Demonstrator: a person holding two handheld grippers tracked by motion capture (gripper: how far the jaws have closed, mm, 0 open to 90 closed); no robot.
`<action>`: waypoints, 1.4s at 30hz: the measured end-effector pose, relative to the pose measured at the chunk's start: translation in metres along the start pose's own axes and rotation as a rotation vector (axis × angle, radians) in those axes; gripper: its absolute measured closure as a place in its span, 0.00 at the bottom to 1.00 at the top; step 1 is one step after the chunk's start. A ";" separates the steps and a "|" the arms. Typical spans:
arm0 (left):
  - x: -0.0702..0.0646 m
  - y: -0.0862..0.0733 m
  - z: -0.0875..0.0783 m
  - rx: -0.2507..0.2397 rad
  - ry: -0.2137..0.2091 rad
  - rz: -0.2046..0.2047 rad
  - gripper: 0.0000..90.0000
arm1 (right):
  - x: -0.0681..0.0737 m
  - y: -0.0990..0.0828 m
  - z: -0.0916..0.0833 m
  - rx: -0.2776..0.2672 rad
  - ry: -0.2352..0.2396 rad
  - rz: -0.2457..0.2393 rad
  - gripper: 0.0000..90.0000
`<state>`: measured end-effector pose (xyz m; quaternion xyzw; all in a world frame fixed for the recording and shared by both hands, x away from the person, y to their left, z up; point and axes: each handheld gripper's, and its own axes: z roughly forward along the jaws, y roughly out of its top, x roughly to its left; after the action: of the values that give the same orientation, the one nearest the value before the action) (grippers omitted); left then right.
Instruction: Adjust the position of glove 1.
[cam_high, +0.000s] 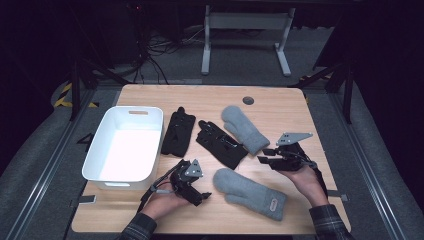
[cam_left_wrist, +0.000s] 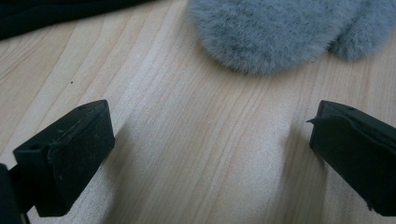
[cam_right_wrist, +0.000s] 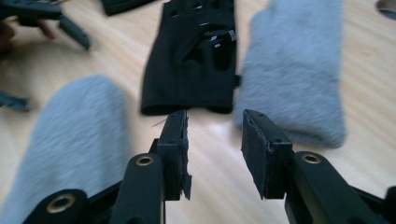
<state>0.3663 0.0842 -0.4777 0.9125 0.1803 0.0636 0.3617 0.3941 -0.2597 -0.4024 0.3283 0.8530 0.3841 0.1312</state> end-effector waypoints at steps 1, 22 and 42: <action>0.000 0.000 0.000 -0.001 0.000 0.001 0.00 | -0.005 0.002 0.002 0.002 -0.002 0.009 0.69; -0.001 0.000 0.000 0.001 0.001 -0.006 0.00 | -0.058 0.062 0.065 -0.024 -0.127 0.052 0.69; -0.001 0.000 -0.001 0.003 0.002 -0.004 0.00 | -0.062 0.053 0.118 0.096 -0.157 0.080 0.66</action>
<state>0.3653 0.0846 -0.4776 0.9126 0.1825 0.0636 0.3604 0.5217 -0.2076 -0.4441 0.3971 0.8437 0.3207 0.1665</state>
